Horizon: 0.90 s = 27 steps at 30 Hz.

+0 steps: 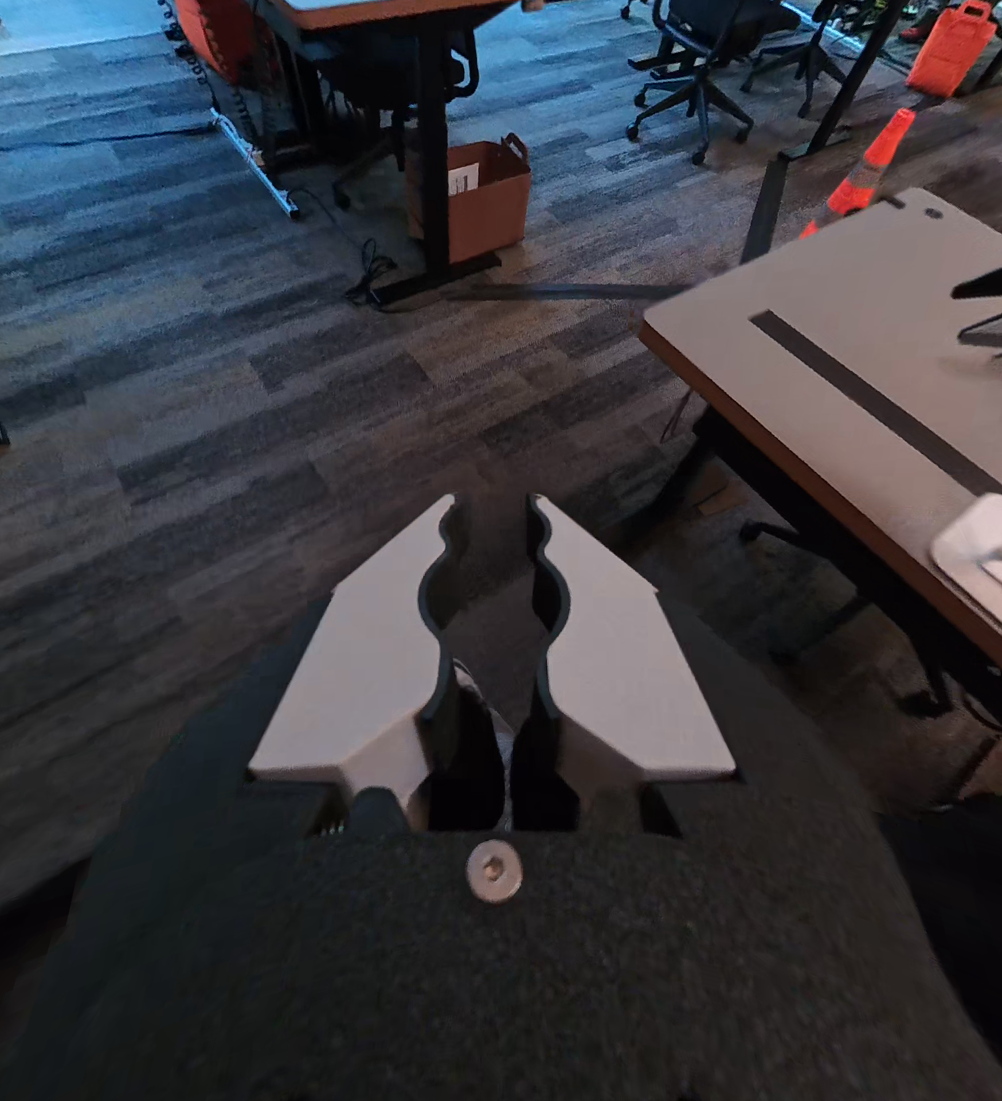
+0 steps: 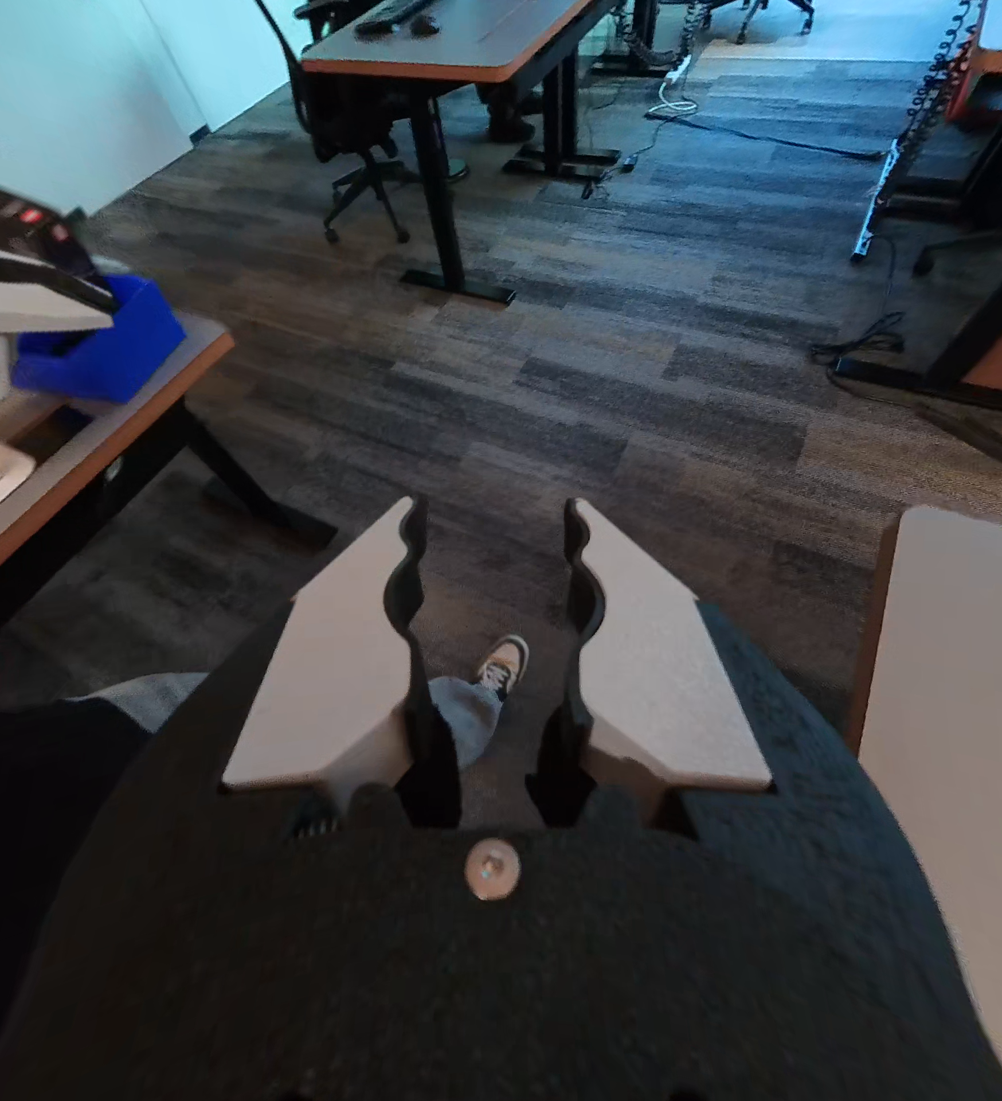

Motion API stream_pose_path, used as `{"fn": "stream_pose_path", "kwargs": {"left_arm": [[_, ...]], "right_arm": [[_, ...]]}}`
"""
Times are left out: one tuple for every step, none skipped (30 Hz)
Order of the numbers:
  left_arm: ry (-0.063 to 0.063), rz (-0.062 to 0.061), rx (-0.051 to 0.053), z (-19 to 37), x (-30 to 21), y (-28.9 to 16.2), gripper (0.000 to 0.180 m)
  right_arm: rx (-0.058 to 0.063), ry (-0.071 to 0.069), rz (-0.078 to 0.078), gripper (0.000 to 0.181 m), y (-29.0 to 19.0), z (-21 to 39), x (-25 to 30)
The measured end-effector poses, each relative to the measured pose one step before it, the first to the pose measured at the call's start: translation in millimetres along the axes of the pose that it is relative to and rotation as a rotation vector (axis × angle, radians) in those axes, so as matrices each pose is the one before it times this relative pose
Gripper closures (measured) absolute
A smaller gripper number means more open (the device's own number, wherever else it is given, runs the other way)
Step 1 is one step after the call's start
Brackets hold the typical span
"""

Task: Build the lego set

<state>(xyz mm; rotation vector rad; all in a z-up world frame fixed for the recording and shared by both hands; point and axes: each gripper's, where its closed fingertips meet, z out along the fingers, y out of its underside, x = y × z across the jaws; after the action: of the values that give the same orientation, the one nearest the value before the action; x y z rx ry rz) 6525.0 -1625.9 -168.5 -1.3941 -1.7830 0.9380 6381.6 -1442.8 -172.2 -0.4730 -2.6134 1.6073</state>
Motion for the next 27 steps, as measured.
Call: {"fn": "stream_pose_path", "kwargs": {"left_arm": [[0.0033,0.0163,0.0056,25.74,-19.8,-18.83,0.164],[-0.0025,0.0149,0.0056,24.89,-20.98,-19.15,0.164],[-0.0018,0.0094,-0.0013,24.1,-20.62,-19.55,0.164],[0.006,0.0024,-0.0016,22.48,-18.97,-21.08,0.164],[0.013,-0.0013,0.0104,21.32,-17.36,-22.69,0.164],[0.0156,-0.0014,0.0158,21.81,-16.37,-22.5,0.164],[0.0166,0.0012,0.0038,21.62,-14.13,-17.24,0.164],[0.0167,0.0045,-0.013,23.19,-13.7,-14.49,0.164],[0.0165,0.0062,-0.0203,23.57,-13.19,-14.05,0.164],[0.0174,0.0076,-0.012,22.55,-11.48,-14.94,0.164],[0.0176,0.0087,0.0008,21.78,-9.95,-16.09,0.164],[0.017,0.0095,0.0051,21.97,-8.31,-15.36,0.164],[0.0169,0.0112,0.0013,23.73,-7.29,-14.2,0.164],[0.0173,0.0137,-0.0026,25.9,-6.83,-13.41,0.164],[0.0174,0.016,-0.0012,26.62,-5.66,-13.15,0.164],[0.0182,0.0183,0.0011,27.42,-4.64,-13.11,0.164],[0.0177,0.0201,-0.0007,28.14,-3.91,-13.27,0.164],[0.0148,0.0207,-0.0033,29.51,-4.27,-13.48,0.164],[0.014,0.0198,-0.0042,32.34,-4.95,-12.2,0.164],[0.0161,0.0164,-0.0035,31.95,-4.75,-14.09,0.164],[0.0189,0.013,0.0001,30.96,-4.22,-16.61,0.164],[0.0236,0.0116,0.0019,30.44,-3.81,-17.38,0.164],[0.0245,0.012,0.0009,30.34,-3.97,-17.62,0.164],[0.0224,0.0122,-0.007,30.62,-5.09,-17.2,0.165],[0.0243,0.0073,-0.0254,31.47,-5.81,-16.03,0.164],[0.0312,0.001,-0.0312,30.44,-6.03,-16.95,0.164],[0.0372,0.0004,-0.0149,26.66,-5.16,-19.45,0.163]], "right_arm": [[0.0035,0.0036,0.0189,0.135,-11.47,24.32,16.33],[-0.0016,0.0036,0.0177,0.135,-12.01,23.49,15.85],[-0.0059,0.0078,0.0154,0.136,-13.69,22.06,15.87],[-0.0099,0.0061,0.0124,0.136,-15.99,19.99,14.95],[-0.0045,0.0074,0.0073,0.136,-19.32,17.08,14.08],[0.0073,0.0151,0.0031,0.137,-19.68,14.18,13.19],[0.0074,0.0141,-0.0031,0.137,-19.44,15.41,15.54],[-0.0051,0.0161,-0.0062,0.137,-15.57,15.57,16.78],[-0.0137,0.0177,-0.0035,0.137,-11.63,14.45,17.07],[-0.0106,0.0202,0.0056,0.137,-11.27,14.68,19.6],[0.0005,0.0174,0.015,0.137,-11.7,14.05,19.37],[0.0104,0.0136,0.0212,0.137,-11.51,14.2,19.29],[0.0108,0.0148,0.0237,0.137,-10.28,13.72,19.77],[0.0057,0.0161,0.0214,0.137,-9.42,15.43,22.69],[0.005,0.0181,0.0152,0.137,-9.39,15.54,22.13],[0.0105,0.0225,0.0099,0.137,-9.85,15.38,23.25],[0.013,0.0248,0.0085,0.137,-9.39,15.65,24.34],[0.0098,0.0228,0.0113,0.137,-8.83,16.46,24.83],[0.0051,0.0211,0.0163,0.137,-8.1,16.61,25.67],[0.0051,0.0194,0.0188,0.137,-8.19,16.4,26.44],[0.0074,0.0209,0.0177,0.137,-9.77,15.09,26.23],[0.0094,0.0244,0.0104,0.137,-9.91,15.15,26.79],[0.0138,0.0289,0.0008,0.137,-11.79,14.77,26.0],[0.0097,0.0339,-0.0031,0.138,-11.6,15.11,26.17],[-0.0084,0.0296,0.0034,0.137,-10.47,15.25,25.04],[-0.0161,0.021,0.0114,0.137,-11.56,13.97,22.77],[0.0048,0.0186,0.0124,0.137,-15.38,12.08,21.25]]}}
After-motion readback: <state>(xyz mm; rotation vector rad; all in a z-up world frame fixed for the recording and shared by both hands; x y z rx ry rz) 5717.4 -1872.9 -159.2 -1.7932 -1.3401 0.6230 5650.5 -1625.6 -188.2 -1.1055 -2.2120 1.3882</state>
